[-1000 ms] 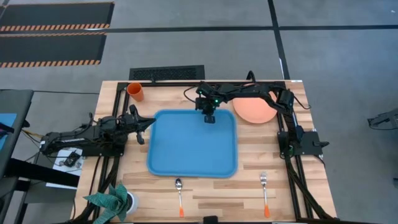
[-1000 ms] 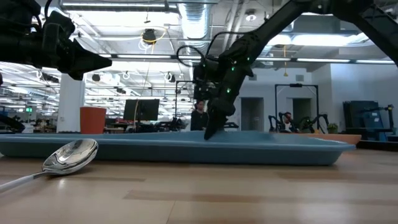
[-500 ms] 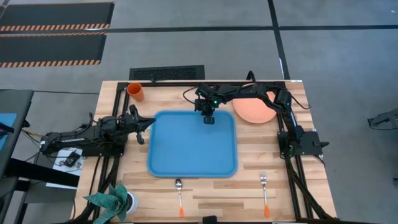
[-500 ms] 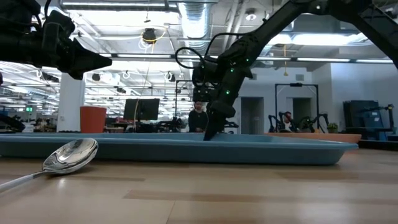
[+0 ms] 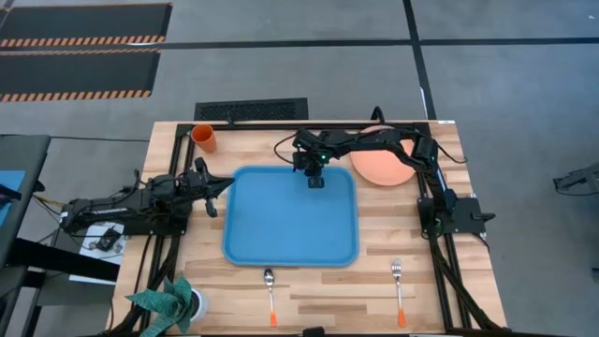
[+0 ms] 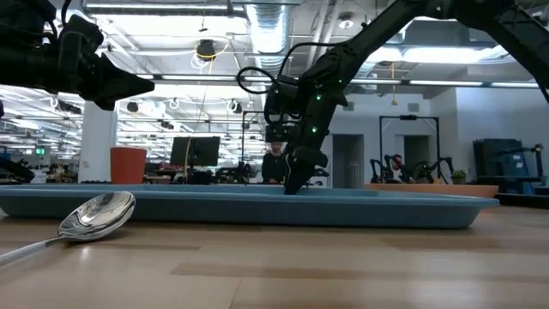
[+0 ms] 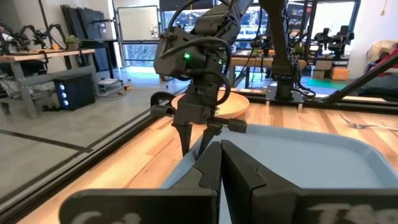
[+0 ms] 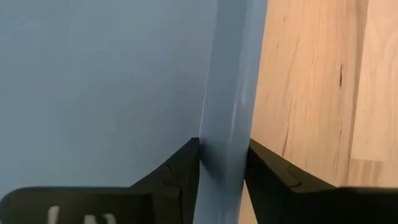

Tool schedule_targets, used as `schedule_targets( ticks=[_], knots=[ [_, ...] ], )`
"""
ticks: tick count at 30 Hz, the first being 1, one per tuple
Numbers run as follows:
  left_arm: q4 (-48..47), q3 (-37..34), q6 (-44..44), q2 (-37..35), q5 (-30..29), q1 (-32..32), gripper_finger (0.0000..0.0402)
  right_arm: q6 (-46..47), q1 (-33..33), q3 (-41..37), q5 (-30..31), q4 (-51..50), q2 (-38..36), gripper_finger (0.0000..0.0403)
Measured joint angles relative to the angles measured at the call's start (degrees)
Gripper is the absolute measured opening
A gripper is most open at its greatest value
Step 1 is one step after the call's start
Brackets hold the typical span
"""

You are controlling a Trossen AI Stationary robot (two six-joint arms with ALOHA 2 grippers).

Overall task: Pick and place plate/cup/fork/spoon on tray
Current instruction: Prepare the blue serving tray

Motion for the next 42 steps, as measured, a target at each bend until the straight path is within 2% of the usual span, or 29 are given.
schedule_targets(
  ticks=[9, 17, 22, 26, 29, 32, 34, 37, 42],
  knots=[
    [0.01, 0.00, 0.00, 0.00, -0.25, 0.01, 0.0000, 0.73, 1.06, -0.09, 2.18, -0.82, -1.17, 0.0177],
    [-0.01, 0.00, 0.00, -0.02, -0.22, 0.01, 0.0000, 3.30, 1.43, -0.09, 4.73, -2.46, -6.27, 0.0186],
    [0.01, 0.00, 0.00, 0.00, -0.04, 0.02, 0.0000, 8.28, 1.67, 0.00, 4.38, -8.15, -11.76, 0.0165],
    [-0.02, 0.00, -0.03, 0.00, 0.48, 0.01, 0.0000, 14.13, 3.48, -0.77, 2.61, -16.44, -15.67, 0.0113],
    [-0.28, -0.01, -0.02, 0.00, 2.04, 0.00, 0.0000, 18.37, 5.60, -6.99, 0.88, -18.30, -18.57, 0.0060],
    [-0.41, 0.00, -0.02, 0.00, 3.05, 0.00, 0.0000, 22.44, 8.25, -16.06, 1.12, -14.23, -22.65, 0.0015],
    [-0.43, 0.00, -0.20, 0.00, 3.04, 0.00, 0.0000, 26.32, 9.80, -21.79, 1.33, -9.24, -25.54, 0.0009],
    [-0.47, 0.00, -0.43, 0.29, 3.06, 0.00, 0.0000, 32.23, 11.61, -28.34, 1.36, -3.44, -28.49, 0.0023],
    [-0.46, 0.00, -0.66, 2.10, 3.06, 0.00, 0.0000, 36.90, 12.11, -33.82, 2.25, 2.33, -29.24, 0.0023]
  ],
)
